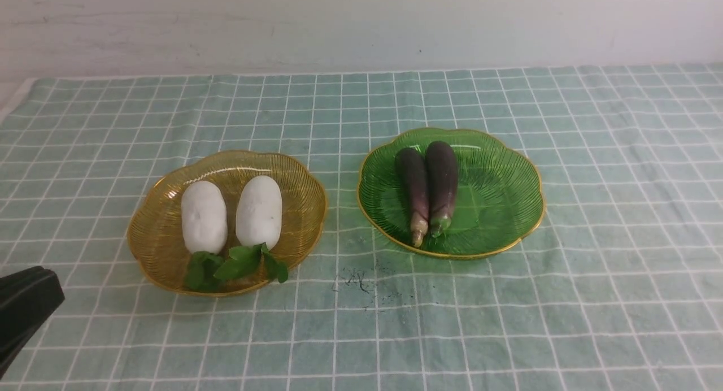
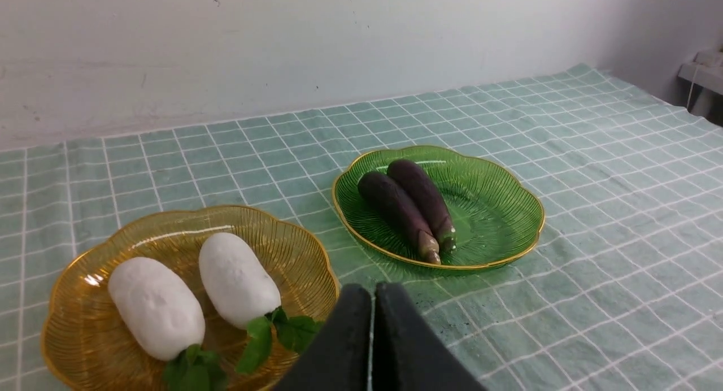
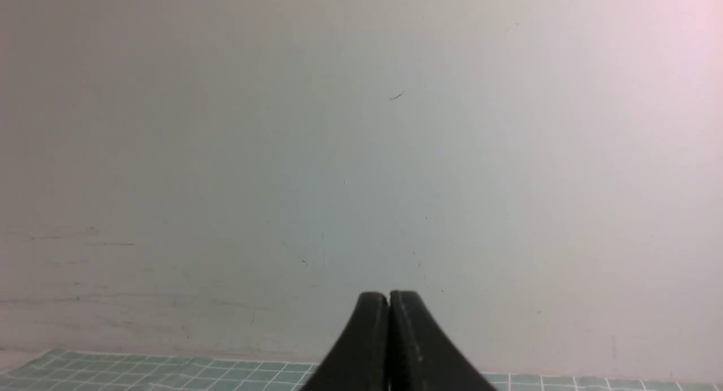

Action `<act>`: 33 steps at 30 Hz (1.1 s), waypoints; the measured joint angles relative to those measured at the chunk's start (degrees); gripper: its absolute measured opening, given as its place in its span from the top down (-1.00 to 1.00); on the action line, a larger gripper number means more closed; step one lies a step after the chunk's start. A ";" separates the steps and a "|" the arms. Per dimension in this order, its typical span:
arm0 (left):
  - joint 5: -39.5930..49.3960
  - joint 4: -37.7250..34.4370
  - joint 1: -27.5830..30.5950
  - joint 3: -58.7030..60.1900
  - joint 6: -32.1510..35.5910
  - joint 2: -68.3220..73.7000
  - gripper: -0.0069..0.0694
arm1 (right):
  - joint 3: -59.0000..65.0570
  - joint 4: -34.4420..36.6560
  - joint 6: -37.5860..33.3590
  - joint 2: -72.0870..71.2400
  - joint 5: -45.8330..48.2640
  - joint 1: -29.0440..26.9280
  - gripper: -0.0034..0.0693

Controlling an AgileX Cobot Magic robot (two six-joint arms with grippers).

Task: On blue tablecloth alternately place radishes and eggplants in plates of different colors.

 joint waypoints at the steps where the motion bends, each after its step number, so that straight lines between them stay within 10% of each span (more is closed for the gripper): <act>1: 0.50 0.00 0.00 0.00 0.00 0.00 0.84 | 0.00 0.00 0.00 0.00 0.02 0.00 0.94; 13: -1.54 3.75 0.08 2.43 0.46 -1.17 0.84 | 0.00 0.00 0.00 0.00 0.16 0.00 0.94; 23: -16.18 6.61 15.27 26.22 0.22 -16.77 0.84 | 0.00 0.00 0.00 0.00 0.21 0.00 0.94; 33: -10.81 6.68 17.02 33.10 0.22 -17.75 0.84 | 0.00 0.00 -0.11 0.00 0.38 0.00 0.94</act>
